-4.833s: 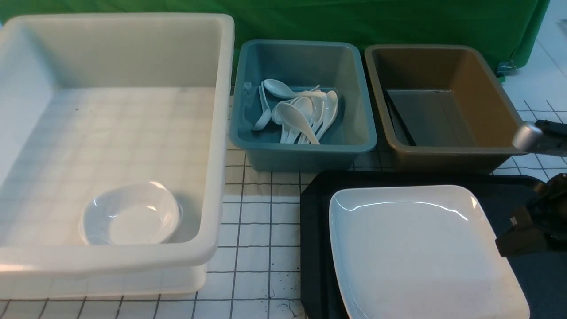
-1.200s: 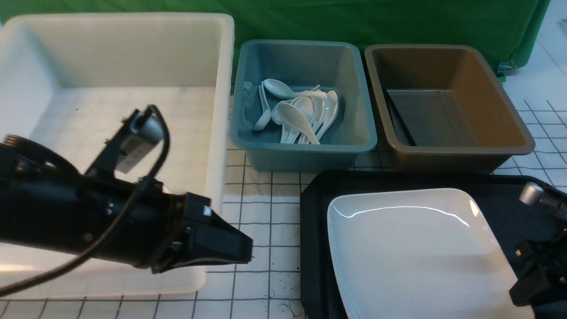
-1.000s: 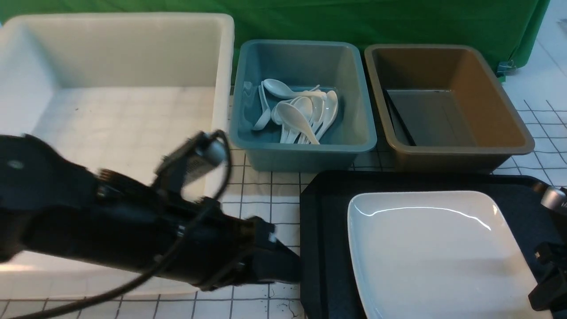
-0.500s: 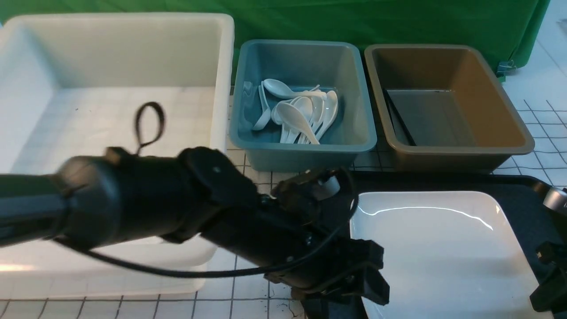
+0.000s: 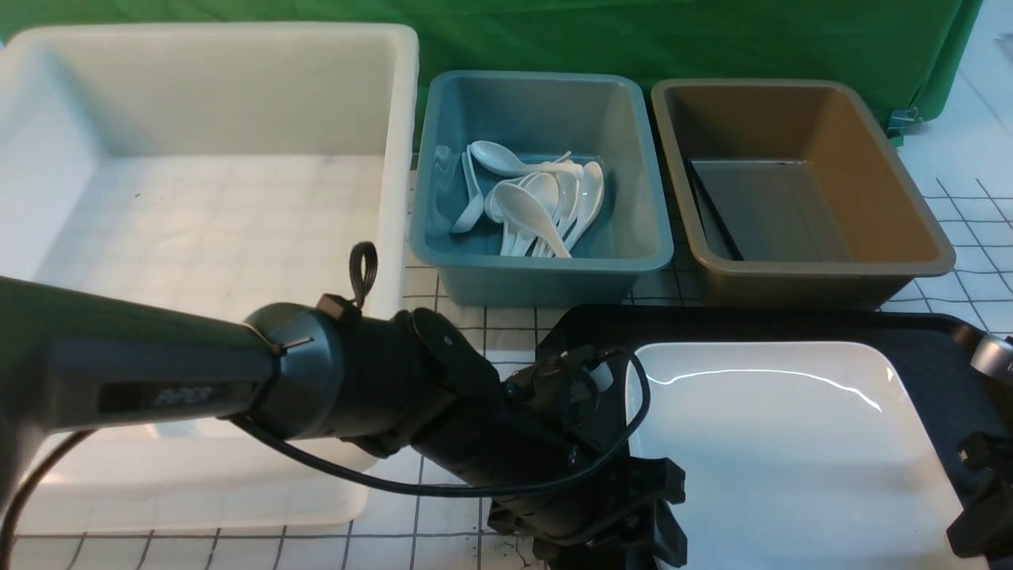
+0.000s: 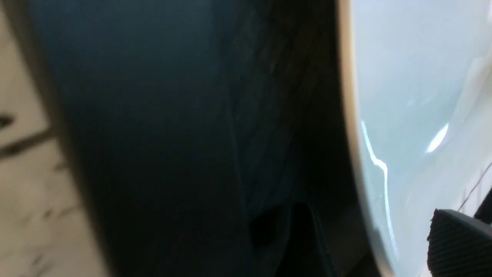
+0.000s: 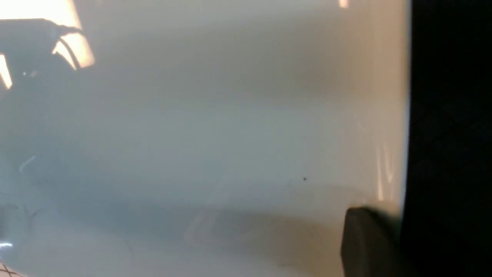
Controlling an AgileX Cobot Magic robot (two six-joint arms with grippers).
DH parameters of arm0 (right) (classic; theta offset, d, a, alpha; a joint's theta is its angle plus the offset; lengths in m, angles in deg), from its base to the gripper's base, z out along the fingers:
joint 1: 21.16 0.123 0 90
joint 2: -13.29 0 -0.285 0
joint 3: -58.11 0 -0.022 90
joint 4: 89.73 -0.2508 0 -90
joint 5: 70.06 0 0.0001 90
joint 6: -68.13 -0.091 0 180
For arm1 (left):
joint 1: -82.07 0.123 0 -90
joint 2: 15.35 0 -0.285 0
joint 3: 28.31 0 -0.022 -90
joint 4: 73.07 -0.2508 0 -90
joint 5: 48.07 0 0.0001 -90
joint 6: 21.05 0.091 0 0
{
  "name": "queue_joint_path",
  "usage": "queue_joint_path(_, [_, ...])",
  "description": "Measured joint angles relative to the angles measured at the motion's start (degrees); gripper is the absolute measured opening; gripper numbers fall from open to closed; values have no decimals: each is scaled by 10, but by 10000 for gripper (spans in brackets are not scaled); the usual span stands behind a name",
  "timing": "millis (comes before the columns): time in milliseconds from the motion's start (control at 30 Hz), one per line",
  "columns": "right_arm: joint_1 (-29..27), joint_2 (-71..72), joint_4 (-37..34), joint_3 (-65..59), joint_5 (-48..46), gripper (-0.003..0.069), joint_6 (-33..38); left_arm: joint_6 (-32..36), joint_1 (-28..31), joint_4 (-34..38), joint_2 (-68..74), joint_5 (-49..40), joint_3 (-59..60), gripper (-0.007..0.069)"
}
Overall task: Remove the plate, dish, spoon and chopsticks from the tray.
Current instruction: Use the left arm to grab a plate from the dinner plate
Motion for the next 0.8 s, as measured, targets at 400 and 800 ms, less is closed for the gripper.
queue_joint_path(400, [0,0,2,0,3,113,-3,108,0,135,33,-13,-1,416])
queue_joint_path(800, [13,1,25,5,11,118,-3,213,0,214,44,-45,0,415])
